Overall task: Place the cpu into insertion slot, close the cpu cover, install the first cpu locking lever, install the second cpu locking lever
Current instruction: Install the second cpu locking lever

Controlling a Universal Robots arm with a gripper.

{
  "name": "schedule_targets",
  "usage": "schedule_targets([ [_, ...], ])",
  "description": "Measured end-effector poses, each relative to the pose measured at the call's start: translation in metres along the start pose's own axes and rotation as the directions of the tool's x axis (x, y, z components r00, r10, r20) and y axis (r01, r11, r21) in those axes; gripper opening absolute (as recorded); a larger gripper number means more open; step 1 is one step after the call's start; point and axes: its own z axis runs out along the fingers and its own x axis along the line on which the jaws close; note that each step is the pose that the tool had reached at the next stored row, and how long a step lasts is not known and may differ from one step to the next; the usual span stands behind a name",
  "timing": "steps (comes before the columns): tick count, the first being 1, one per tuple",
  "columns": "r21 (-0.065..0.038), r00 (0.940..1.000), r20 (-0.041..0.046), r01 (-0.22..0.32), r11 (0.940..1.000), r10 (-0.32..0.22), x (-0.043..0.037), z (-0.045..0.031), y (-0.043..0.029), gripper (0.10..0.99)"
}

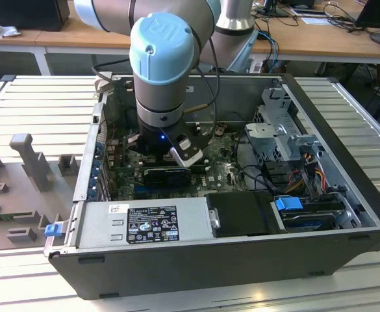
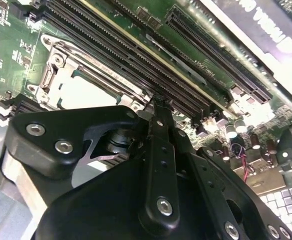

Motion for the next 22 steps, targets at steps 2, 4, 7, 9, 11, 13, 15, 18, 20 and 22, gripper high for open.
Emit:
schedule_targets([
  [2, -0.007, 1.0, 0.0003, 0.0, 1.0, 0.0, 0.0, 0.0014, -0.0004, 0.106],
  [4, -0.014, 1.0, 0.0005, 0.0, 0.9999, 0.0, 0.0001, 0.0026, -0.0008, 0.106],
  [7, -0.021, 1.0, 0.0011, 0.0, 0.9998, 0.0, 0.0001, 0.0042, -0.0013, 0.106],
  [9, -0.025, 1.0, 0.0015, 0.0, 0.9997, 0.0, 0.0001, 0.0055, -0.0017, 0.106],
  [11, -0.027, 1.0, 0.0012, 0.0, 0.9996, 0.0, 0.0002, 0.0079, -0.0025, 0.106],
  [13, -0.028, 1.0, 0.0015, 0.0, 0.9996, 0.0, 0.0001, -0.0045, 0.0005, 0.106],
  [15, -0.028, 1.0, 0.0015, 0.0, 0.9996, 0.0, 0.0, -0.0082, 0.0017, 0.106],
  [18, -0.028, 1.0, 0.0015, 0.0, 0.9996, 0.0, -0.0001, -0.0151, 0.0038, 0.106],
  [20, -0.028, 1.0, 0.0014, 0.0, 0.9996, 0.0, -0.0002, -0.0193, 0.0051, 0.106],
  [22, -0.028, 1.0, 0.0013, 0.0, 0.9996, 0.0, -0.0003, -0.0242, 0.0067, 0.106],
])
